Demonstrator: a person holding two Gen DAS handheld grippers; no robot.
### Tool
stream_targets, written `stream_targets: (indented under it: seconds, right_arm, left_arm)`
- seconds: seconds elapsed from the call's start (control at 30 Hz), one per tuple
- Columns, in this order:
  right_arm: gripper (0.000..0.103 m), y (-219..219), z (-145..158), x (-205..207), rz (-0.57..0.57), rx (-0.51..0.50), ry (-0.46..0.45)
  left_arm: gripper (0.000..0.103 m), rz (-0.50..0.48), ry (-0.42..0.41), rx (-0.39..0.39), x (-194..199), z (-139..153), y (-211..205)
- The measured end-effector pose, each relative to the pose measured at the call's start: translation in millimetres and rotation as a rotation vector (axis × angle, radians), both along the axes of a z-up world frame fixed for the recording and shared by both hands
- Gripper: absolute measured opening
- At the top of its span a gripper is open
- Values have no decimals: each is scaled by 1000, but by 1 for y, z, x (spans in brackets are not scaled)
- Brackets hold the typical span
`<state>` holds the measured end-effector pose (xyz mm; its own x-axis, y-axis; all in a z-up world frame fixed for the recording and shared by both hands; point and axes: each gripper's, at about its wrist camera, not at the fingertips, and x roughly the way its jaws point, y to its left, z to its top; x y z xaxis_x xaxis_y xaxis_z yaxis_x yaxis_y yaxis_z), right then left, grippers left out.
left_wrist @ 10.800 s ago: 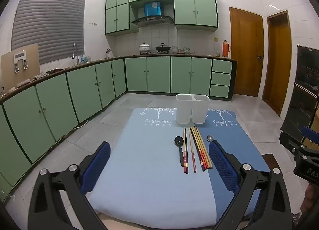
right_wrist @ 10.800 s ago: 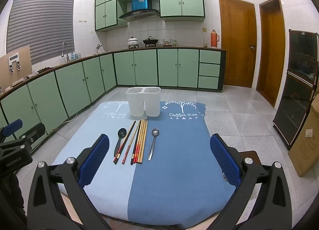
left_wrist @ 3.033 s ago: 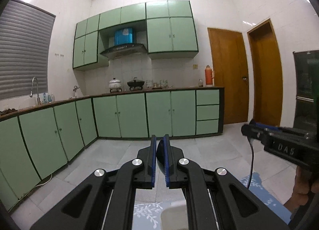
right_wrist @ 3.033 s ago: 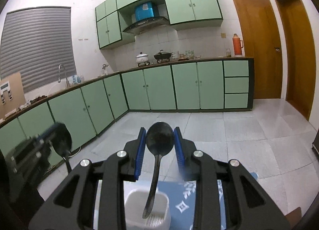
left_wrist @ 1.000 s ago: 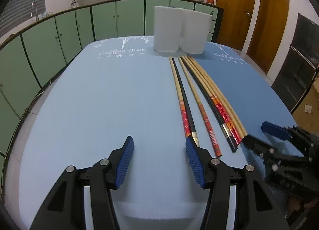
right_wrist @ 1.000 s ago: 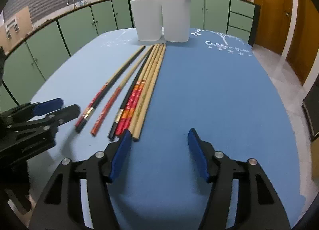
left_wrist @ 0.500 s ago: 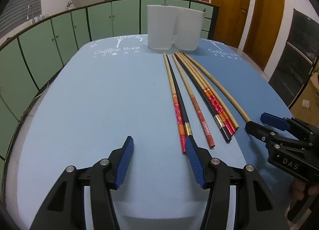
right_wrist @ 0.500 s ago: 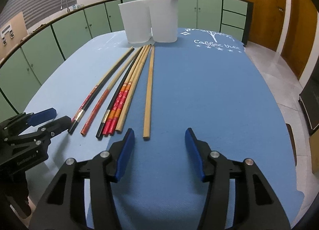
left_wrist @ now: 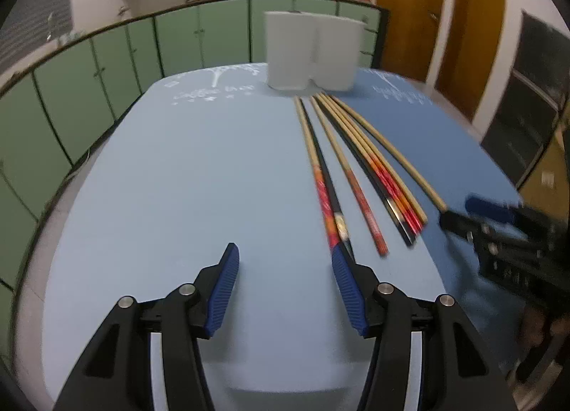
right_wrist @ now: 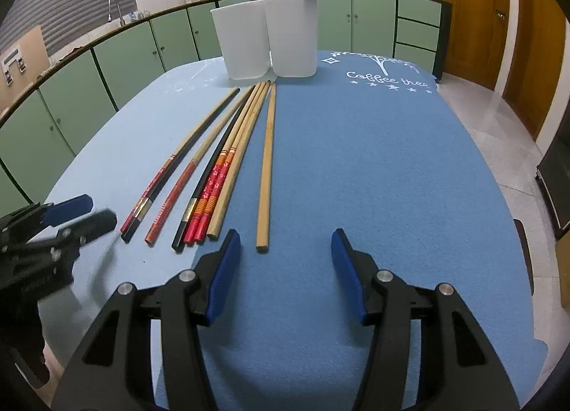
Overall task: Organize utensils
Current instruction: 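Grasp a red-patterned chopstick with the left tool while the right grasps a wooden chopstick, then carry both chopsticks upright into the white holder and open both tools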
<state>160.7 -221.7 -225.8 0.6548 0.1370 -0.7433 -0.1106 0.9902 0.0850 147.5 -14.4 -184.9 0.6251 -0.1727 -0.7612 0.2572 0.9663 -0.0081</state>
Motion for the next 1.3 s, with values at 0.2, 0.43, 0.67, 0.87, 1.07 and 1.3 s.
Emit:
stream_targets:
  seconds: [0.2,0.43,0.67,0.87,1.07,1.3]
  right_arm:
    - [52,-1,-1,0,-1,4,0]
    - [52,-3,0,1,-4,12,0]
    - [50,1,0,3,6,7,-12]
    - [25,9,-1,3,35,-13,-37]
    - [6,13,-2,4,50,-18,-45]
    - [6,8,21,-4,59,-8,-80]
  left_arm:
    - [54,8,13,24,-1,-6,-5]
    - [53,-10,17,-12,1,-5,-17]
    - [51,14,-16,-17,2,-9,-16]
    - [23,15,-37,-33,7,-9,-22]
    - [6,15,-46,-36,7,-10,-28]
    - [6,18,-63,-44,2,8,-19]
